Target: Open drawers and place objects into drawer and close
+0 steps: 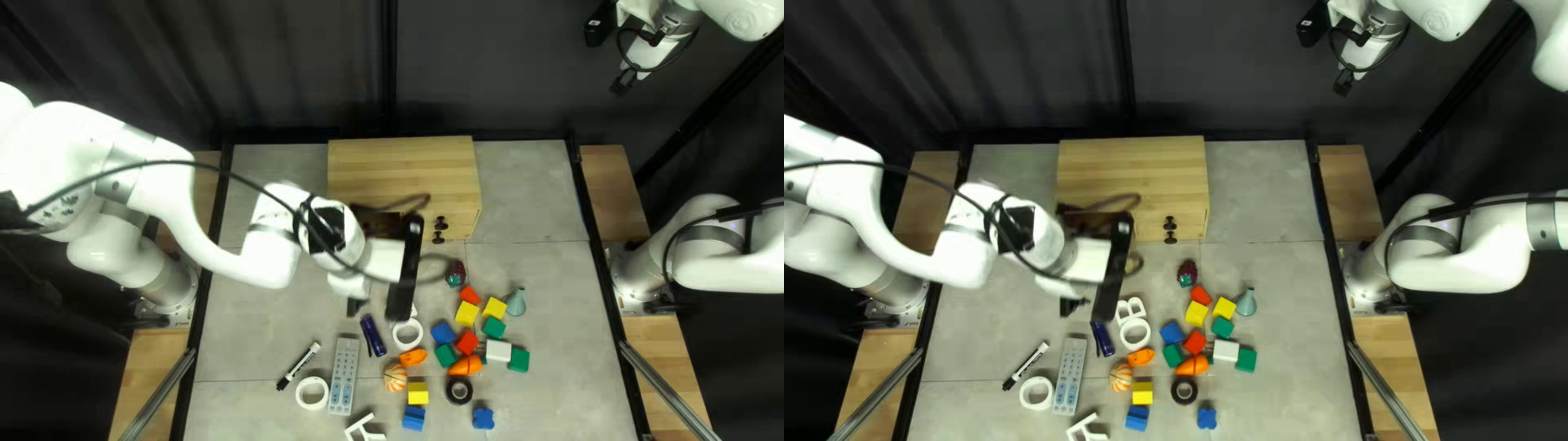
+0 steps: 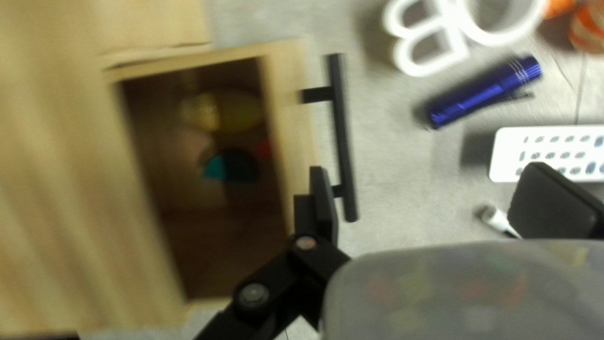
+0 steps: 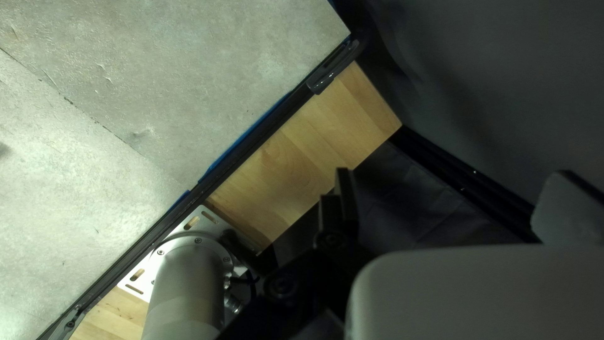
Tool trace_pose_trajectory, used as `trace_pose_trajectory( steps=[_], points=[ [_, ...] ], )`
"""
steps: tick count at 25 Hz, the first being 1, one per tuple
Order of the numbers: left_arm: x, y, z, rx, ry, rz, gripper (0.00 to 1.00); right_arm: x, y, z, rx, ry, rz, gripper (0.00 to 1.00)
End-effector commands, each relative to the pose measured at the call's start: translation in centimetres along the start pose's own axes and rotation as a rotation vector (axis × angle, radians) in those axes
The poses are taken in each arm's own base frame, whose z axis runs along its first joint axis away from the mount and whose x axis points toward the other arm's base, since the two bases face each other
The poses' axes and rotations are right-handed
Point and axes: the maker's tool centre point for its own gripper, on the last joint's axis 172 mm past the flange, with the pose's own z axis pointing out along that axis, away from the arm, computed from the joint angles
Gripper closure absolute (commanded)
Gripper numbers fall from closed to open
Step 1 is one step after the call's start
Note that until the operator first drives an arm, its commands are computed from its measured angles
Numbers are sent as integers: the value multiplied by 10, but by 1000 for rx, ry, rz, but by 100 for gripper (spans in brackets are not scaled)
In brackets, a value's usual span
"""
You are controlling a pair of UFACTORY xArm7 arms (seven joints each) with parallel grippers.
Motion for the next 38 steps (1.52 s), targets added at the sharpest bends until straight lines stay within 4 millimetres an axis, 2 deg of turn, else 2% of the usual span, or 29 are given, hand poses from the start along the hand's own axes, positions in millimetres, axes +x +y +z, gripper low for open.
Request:
trace_pose_trajectory(
  steps=[1, 8, 16, 22, 33, 38],
  points=[
    [11, 20, 14, -28, 3, 49, 0, 0, 0, 0, 0, 0, 0, 0],
    [26, 29, 37, -50, 15, 82, 0, 0, 0, 0, 0, 0, 0, 0],
    [29, 34, 55, -63, 40, 36, 0, 0, 0, 0, 0, 0, 0, 0],
    [24, 37, 69, -88, -24, -10, 0, 0, 0, 0, 0, 0, 0, 0],
    [7, 48, 72, -113, -89, -96, 0, 0, 0, 0, 0, 0, 0, 0],
    [12, 52, 72, -109, -126, -149, 0, 0, 0, 0, 0, 0, 0, 0]
  ],
)
